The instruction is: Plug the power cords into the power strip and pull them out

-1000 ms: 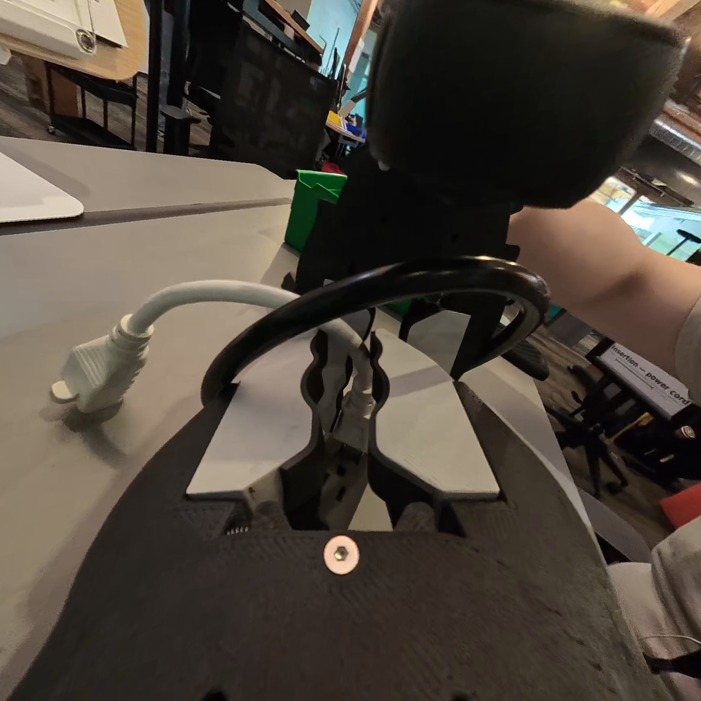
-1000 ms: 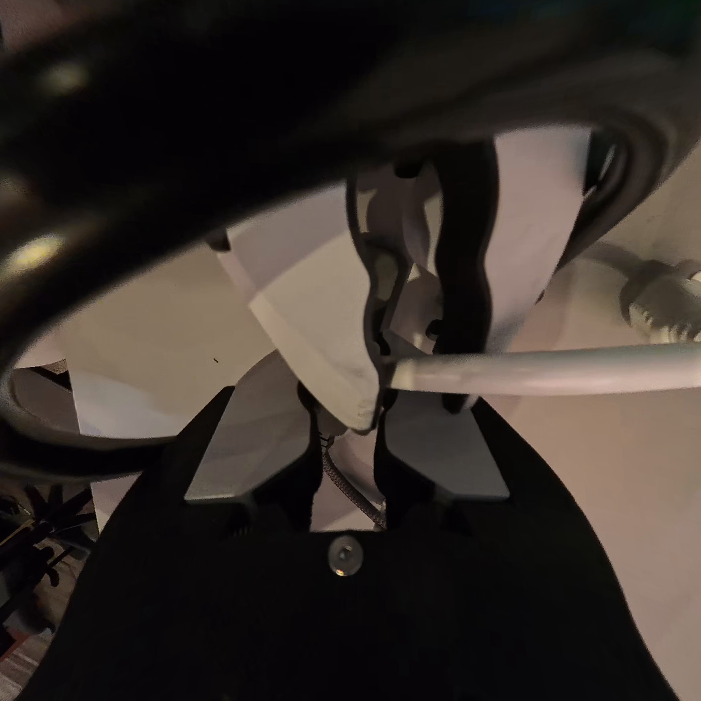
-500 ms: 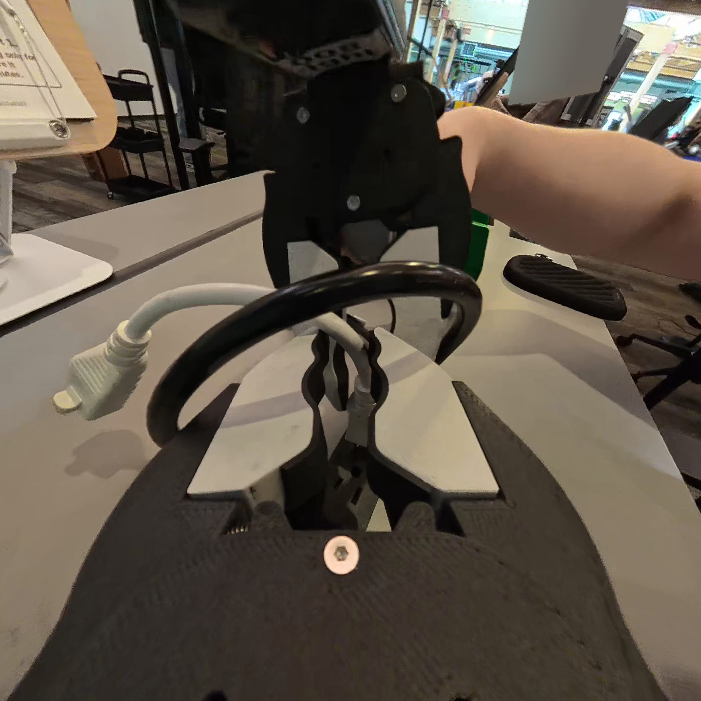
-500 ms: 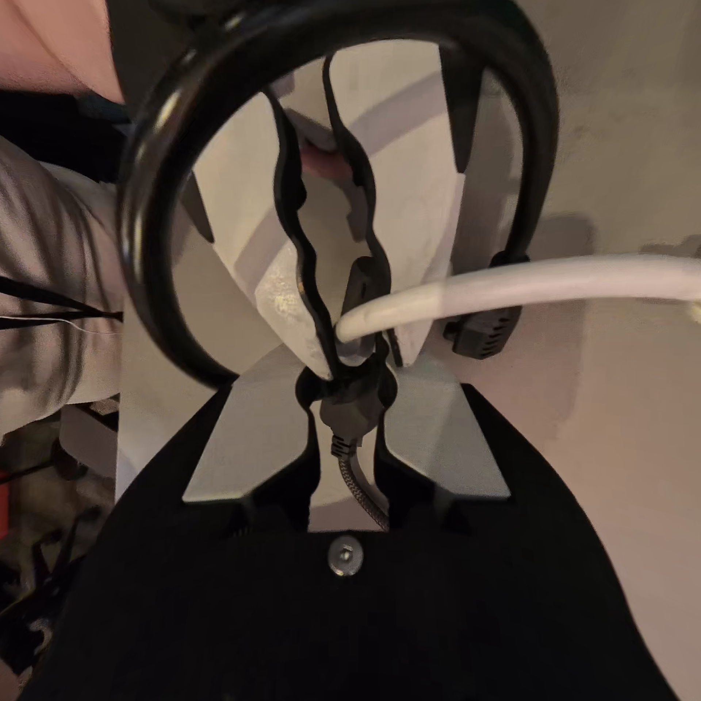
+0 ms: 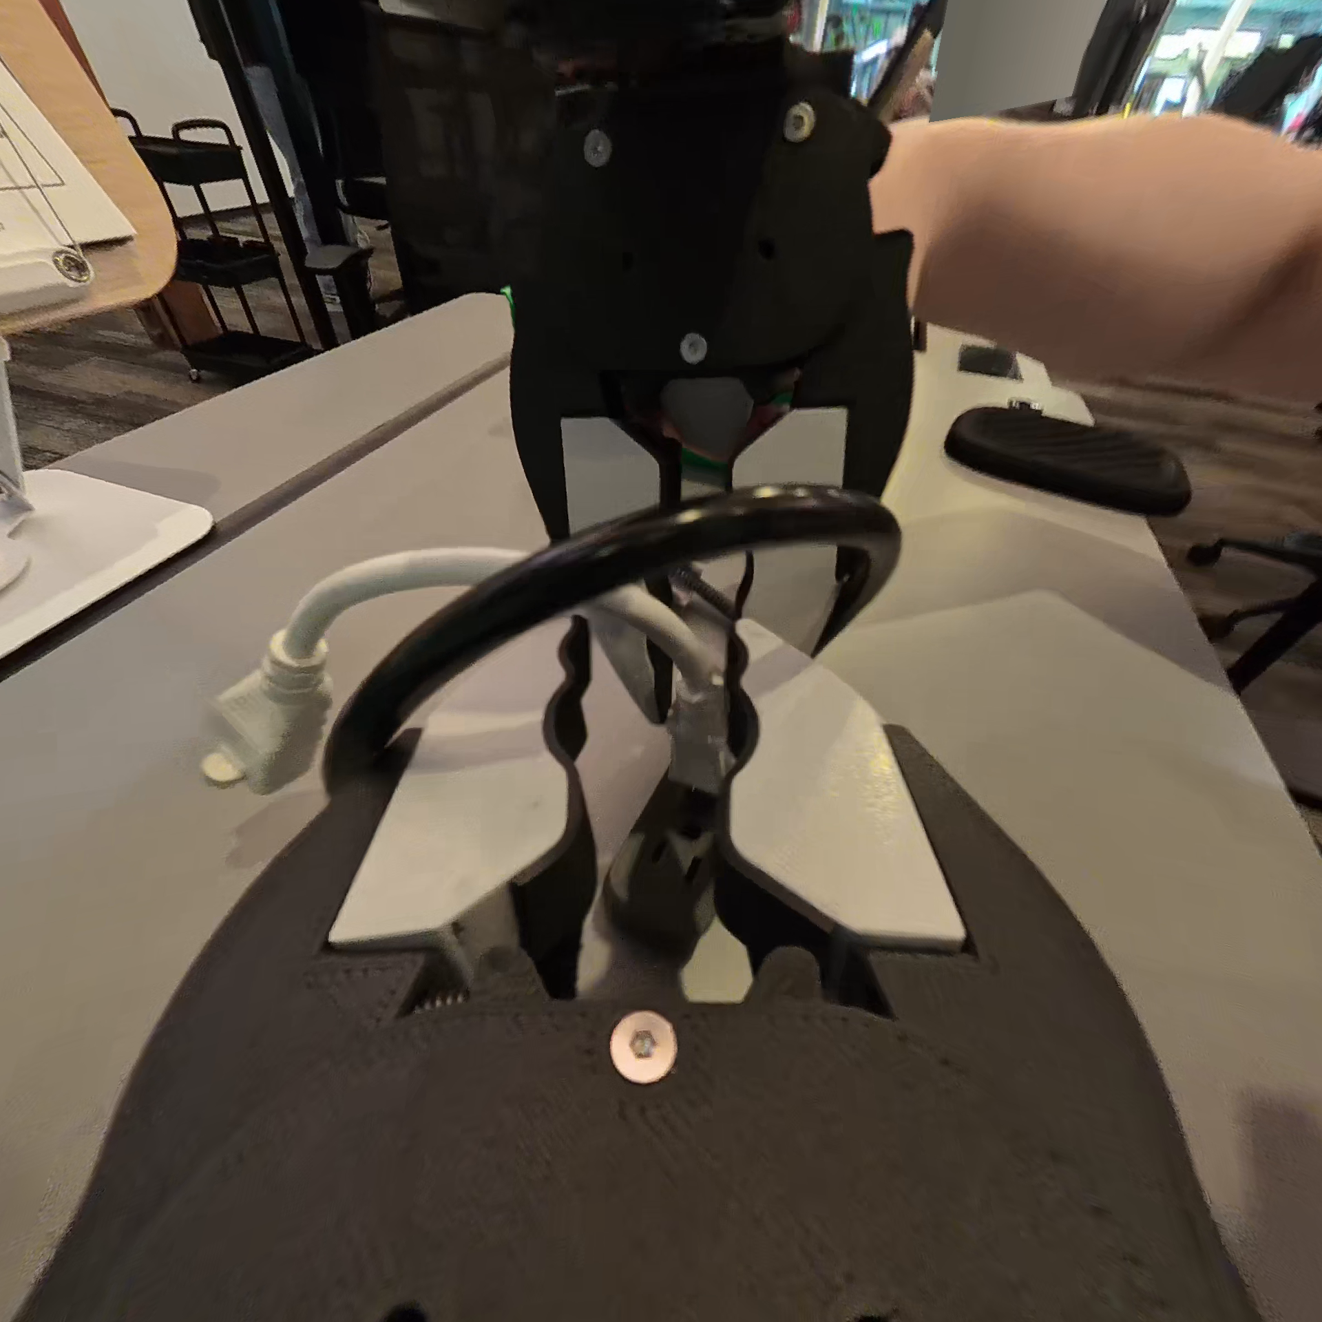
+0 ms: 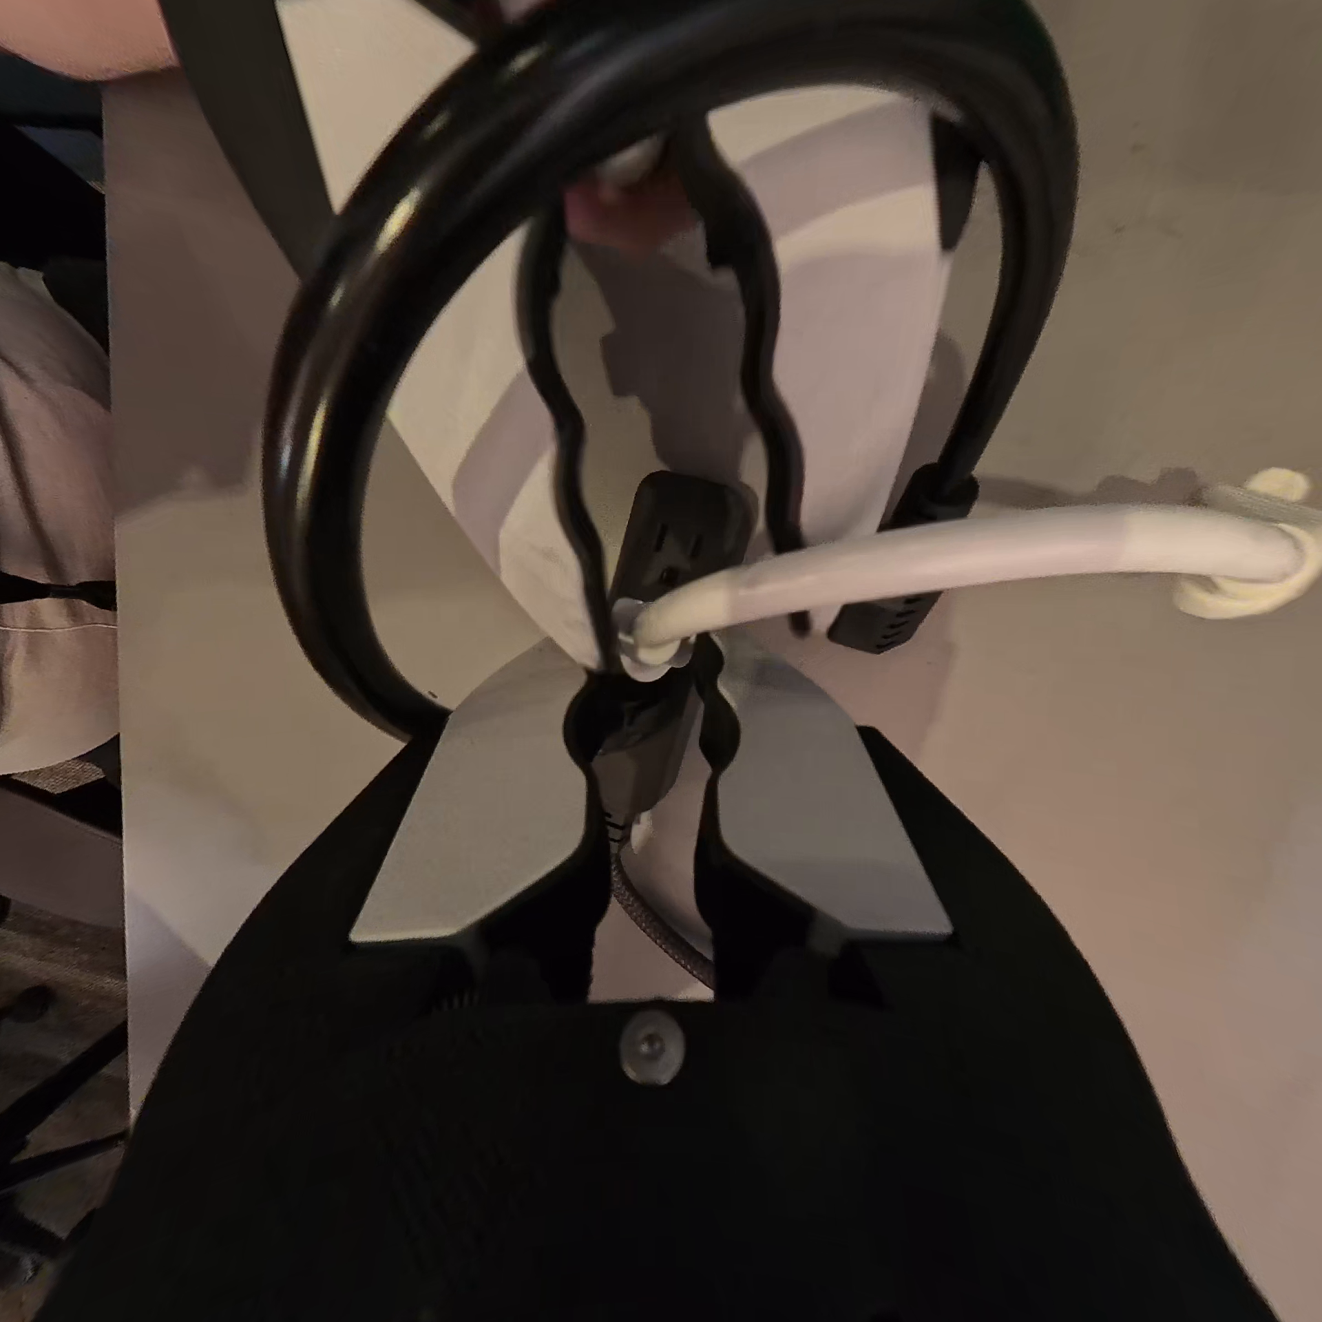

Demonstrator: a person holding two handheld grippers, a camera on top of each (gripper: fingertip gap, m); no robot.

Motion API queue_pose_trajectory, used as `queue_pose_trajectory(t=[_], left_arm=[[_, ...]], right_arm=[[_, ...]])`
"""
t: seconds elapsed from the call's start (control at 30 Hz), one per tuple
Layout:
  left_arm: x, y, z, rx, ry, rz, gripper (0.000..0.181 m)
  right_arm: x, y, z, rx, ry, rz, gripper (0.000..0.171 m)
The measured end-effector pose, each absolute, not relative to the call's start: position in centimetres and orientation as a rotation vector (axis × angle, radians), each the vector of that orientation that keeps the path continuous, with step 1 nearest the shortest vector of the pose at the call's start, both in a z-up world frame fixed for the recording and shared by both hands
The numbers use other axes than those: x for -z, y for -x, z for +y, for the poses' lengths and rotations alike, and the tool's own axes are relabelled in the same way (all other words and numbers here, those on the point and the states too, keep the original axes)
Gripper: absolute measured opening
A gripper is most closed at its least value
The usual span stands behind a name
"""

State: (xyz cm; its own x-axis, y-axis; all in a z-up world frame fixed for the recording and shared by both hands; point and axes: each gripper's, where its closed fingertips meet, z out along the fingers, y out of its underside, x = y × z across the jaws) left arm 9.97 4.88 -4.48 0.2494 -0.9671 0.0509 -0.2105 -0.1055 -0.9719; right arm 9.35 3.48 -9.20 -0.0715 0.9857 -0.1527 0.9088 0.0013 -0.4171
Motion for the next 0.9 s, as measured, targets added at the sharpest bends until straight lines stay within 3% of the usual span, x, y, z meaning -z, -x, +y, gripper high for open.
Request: queue_pose_trajectory(t=[0.33,0.43,0.5,0.57,0.8,0.9], left_arm=[[13.8,-7.9,3.2,0.708,1.865,1.579,0.058],[13.6,-9.1,3.2,0.762,1.831,1.547,0.044],[13.6,-9.2,3.1,0.767,1.827,1.547,0.044],[13.6,-9.2,2.6,0.796,1.810,1.555,0.055],[13.7,-9.2,3.0,0.749,1.805,1.552,0.056],[13.8,-9.3,3.0,0.747,1.789,1.554,0.067]], right_arm=[[9.2,-9.8,3.5,-0.528,1.946,-2.124,0.024],[9.2,-10.1,3.3,-0.505,1.937,-2.139,0.024],[9.2,-10.1,3.3,-0.502,1.928,-2.148,0.024],[9.2,-10.2,3.3,-0.504,1.921,-2.148,0.024],[9.1,-10.3,3.3,-0.475,1.877,-2.166,0.024],[9.1,-10.5,3.3,-0.481,1.872,-2.166,0.024]])
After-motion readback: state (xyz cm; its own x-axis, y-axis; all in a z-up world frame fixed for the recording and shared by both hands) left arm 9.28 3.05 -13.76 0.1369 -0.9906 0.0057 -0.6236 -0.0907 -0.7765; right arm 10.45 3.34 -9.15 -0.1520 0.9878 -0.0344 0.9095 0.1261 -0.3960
